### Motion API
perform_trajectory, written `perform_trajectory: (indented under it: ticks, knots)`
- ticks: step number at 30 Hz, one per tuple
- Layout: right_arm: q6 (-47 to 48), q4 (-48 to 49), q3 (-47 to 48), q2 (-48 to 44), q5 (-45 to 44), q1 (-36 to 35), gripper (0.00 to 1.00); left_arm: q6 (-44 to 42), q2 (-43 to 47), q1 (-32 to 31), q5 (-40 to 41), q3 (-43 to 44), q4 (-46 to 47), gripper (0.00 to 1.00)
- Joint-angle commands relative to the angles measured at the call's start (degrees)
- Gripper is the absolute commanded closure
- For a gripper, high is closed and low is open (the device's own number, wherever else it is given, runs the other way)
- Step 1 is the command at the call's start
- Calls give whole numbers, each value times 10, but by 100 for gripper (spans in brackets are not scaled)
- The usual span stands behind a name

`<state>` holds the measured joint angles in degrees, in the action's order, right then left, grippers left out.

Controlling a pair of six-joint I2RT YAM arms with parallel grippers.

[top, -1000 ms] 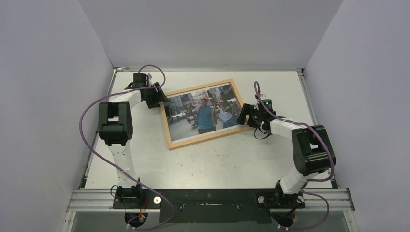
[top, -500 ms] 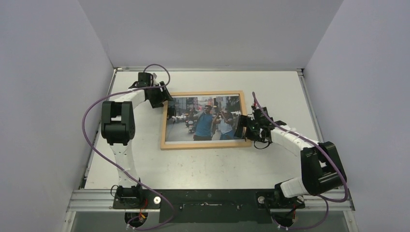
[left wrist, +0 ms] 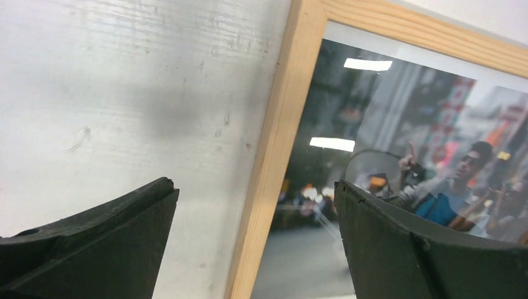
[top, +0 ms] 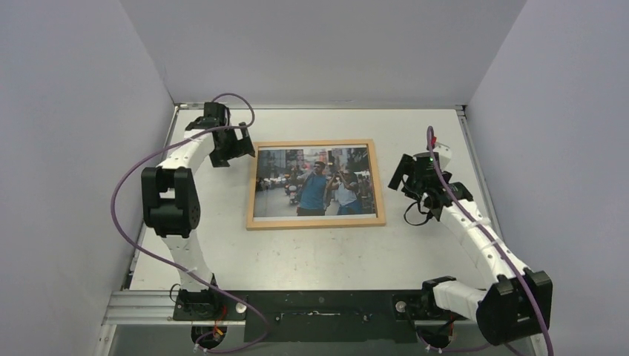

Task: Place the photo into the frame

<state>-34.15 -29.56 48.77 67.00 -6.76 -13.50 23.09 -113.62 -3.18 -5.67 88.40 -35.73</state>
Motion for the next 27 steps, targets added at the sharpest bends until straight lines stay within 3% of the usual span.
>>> perform_trajectory:
  ticks: [1,7,9,10,15,21,27]
  knots:
    - [0,-69,65,-80,-135,0,11,-5,115,0,41,-3,-67,3]
    - [-10,-138,144,-120,-223,-5,12,21,245,-11,70,-52,-83,3]
    - [-6,-162,168,-133,-250,-9,8,21,304,-22,103,-63,-87,3]
    - [1,-172,183,-140,-262,-12,2,20,333,-29,124,-69,-91,3]
    - [38,-226,264,-166,-333,-30,0,39,496,-41,207,-114,-109,3]
    - [65,-258,315,-206,-335,-31,0,45,627,-43,227,-136,-163,3]
    - [67,-305,346,-243,-329,-31,0,41,698,-44,232,-109,-252,3]
